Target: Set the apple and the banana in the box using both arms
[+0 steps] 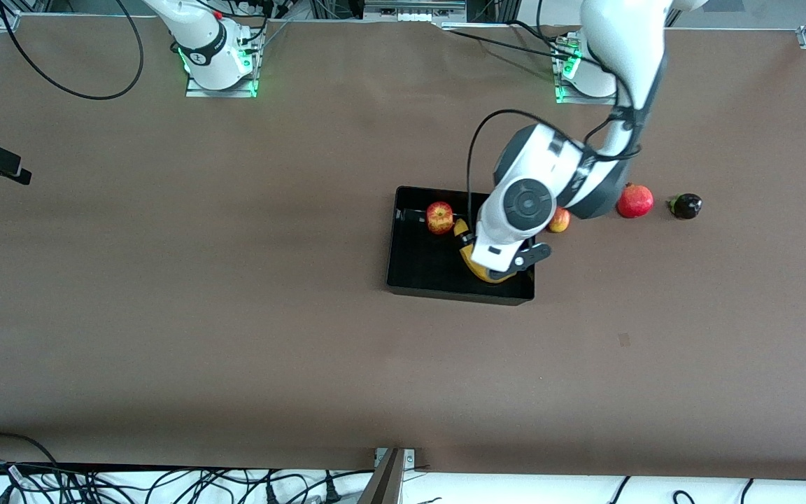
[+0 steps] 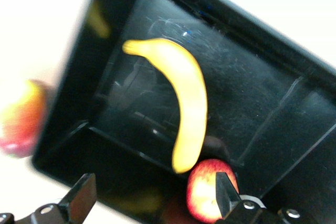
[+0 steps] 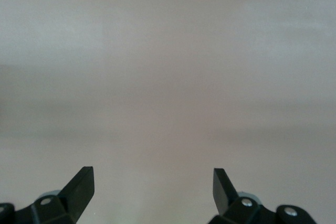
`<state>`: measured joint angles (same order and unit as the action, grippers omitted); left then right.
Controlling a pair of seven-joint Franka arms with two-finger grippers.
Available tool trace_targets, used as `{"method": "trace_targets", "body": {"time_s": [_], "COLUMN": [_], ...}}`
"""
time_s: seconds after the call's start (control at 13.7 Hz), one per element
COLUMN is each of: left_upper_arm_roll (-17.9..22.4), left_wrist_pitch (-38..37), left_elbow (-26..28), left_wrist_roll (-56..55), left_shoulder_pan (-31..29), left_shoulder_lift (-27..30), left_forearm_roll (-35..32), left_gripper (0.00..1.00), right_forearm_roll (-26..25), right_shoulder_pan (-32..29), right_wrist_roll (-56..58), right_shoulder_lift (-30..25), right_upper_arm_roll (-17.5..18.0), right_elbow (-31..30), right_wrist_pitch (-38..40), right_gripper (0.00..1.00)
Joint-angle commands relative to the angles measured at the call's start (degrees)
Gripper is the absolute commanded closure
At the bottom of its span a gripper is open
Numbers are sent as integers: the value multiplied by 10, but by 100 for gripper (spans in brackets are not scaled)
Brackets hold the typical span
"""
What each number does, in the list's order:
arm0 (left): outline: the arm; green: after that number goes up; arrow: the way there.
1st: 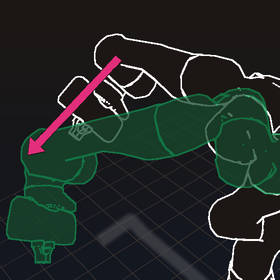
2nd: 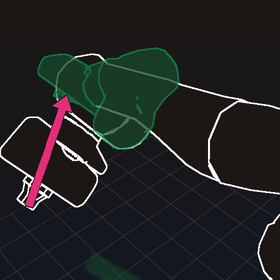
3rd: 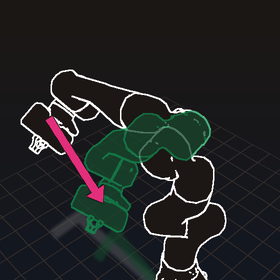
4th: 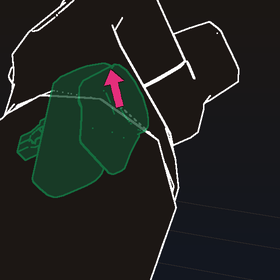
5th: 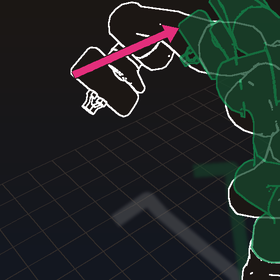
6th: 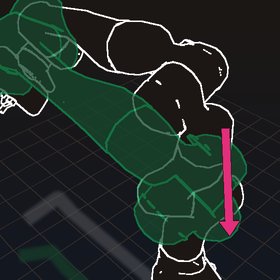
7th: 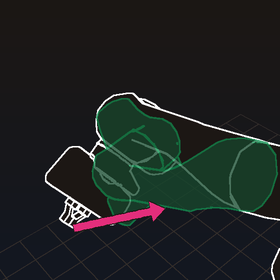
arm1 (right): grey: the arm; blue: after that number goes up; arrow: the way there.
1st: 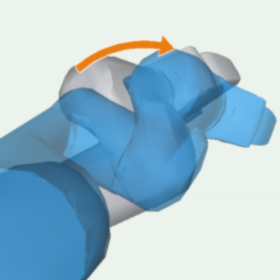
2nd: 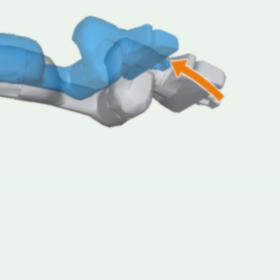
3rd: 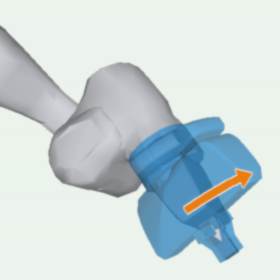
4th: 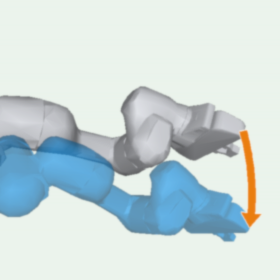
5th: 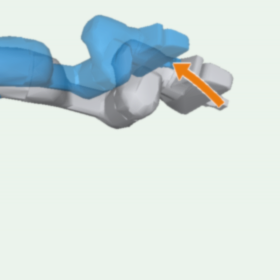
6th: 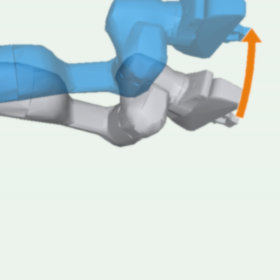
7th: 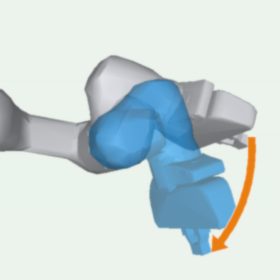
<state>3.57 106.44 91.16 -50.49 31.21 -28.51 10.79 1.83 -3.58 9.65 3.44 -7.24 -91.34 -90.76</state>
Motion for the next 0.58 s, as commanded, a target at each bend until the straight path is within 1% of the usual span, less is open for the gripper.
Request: {"method": "trace_targets", "body": {"time_s": [0.0,0.15,0.29,0.44,0.51], "left_upper_arm_roll": [-5,-6,-8,-8,-8], "left_wrist_pitch": [-75,-134,-193,-235,-249], "left_elbow": [13,13,13,14,14], "left_wrist_roll": [56,111,183,272,305], "left_shoulder_pan": [-48,-92,-138,-184,-199], "left_shoulder_lift": [81,141,200,247,265], "left_forearm_roll": [-23,-25,-45,-48,-66], "left_gripper": [0,0,0,0,0], "right_forearm_roll": [4,1,0,-1,-2], "right_shoulder_pan": [-2,-2,-2,2,3], "right_wrist_roll": [7,8,9,6,6], "right_shoulder_lift": [-1,-2,-2,-2,-2], "right_upper_arm_roll": [2,2,6,9,12], "right_elbow": [10,11,12,24,30], "right_wrist_pitch": [15,15,22,26,31], "right_gripper": [0,0,0,0,0]}}
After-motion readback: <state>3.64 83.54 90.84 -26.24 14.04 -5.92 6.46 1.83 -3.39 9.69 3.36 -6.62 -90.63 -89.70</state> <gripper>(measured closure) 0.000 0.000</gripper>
